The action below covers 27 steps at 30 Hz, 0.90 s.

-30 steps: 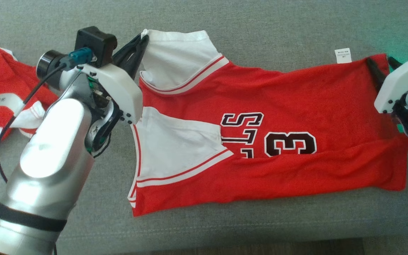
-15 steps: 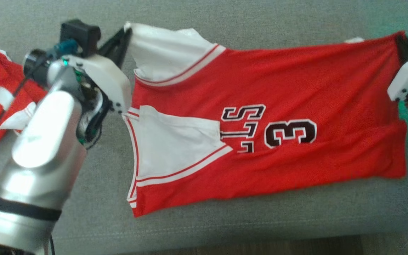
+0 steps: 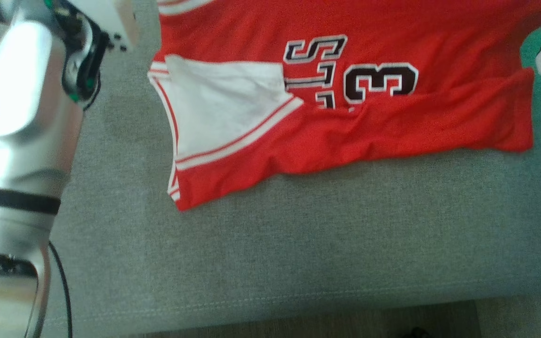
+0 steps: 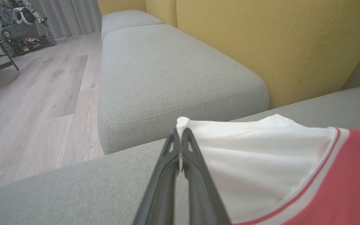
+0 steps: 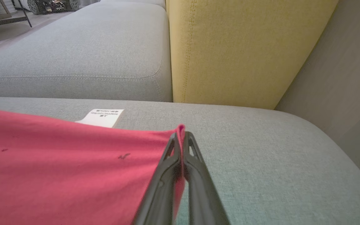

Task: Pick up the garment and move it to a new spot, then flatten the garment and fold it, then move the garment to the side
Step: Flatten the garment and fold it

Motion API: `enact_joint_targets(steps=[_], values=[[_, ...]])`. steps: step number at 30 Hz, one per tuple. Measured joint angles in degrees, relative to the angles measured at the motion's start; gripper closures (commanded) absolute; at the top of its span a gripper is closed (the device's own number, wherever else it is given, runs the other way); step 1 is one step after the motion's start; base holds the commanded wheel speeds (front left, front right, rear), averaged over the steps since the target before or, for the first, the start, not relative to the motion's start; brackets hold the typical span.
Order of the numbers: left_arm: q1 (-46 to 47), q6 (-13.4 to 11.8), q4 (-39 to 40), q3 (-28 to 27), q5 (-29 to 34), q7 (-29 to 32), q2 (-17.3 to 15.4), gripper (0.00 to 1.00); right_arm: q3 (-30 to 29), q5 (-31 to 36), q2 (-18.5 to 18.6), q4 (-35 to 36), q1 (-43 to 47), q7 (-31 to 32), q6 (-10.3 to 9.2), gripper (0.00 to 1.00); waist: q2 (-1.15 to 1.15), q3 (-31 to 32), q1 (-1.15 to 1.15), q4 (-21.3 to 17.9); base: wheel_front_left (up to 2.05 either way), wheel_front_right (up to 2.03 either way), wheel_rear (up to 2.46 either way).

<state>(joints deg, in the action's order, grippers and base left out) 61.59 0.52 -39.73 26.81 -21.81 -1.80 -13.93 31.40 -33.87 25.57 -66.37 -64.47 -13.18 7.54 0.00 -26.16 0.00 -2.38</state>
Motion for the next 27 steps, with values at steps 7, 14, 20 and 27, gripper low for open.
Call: enact_joint_targets(steps=[7,14,20,27], values=[[2.11,2.63,-5.79,2.18,0.92,-2.71,1.62,1.00,1.26,2.19,-1.10,0.51,-0.60,-0.98,0.00,1.00,0.00,0.07,0.00,0.03,0.00,0.00,0.00],[0.84,4.14,-7.08,4.55,1.59,-5.27,1.93,1.00,1.10,2.78,0.53,4.90,1.22,-1.03,0.00,1.00,0.00,1.85,0.00,0.73,0.00,0.00,0.00],[-4.72,5.28,-5.19,7.15,1.65,-6.24,1.05,1.00,3.44,0.82,1.62,8.92,9.50,-1.03,0.00,1.00,0.00,5.09,0.00,1.49,0.00,0.00,0.00],[-15.04,6.13,3.35,10.63,1.47,-3.23,-3.24,1.00,9.77,-5.82,5.50,13.65,16.83,3.08,0.00,1.00,0.00,9.64,0.00,2.20,0.00,0.00,0.00]])
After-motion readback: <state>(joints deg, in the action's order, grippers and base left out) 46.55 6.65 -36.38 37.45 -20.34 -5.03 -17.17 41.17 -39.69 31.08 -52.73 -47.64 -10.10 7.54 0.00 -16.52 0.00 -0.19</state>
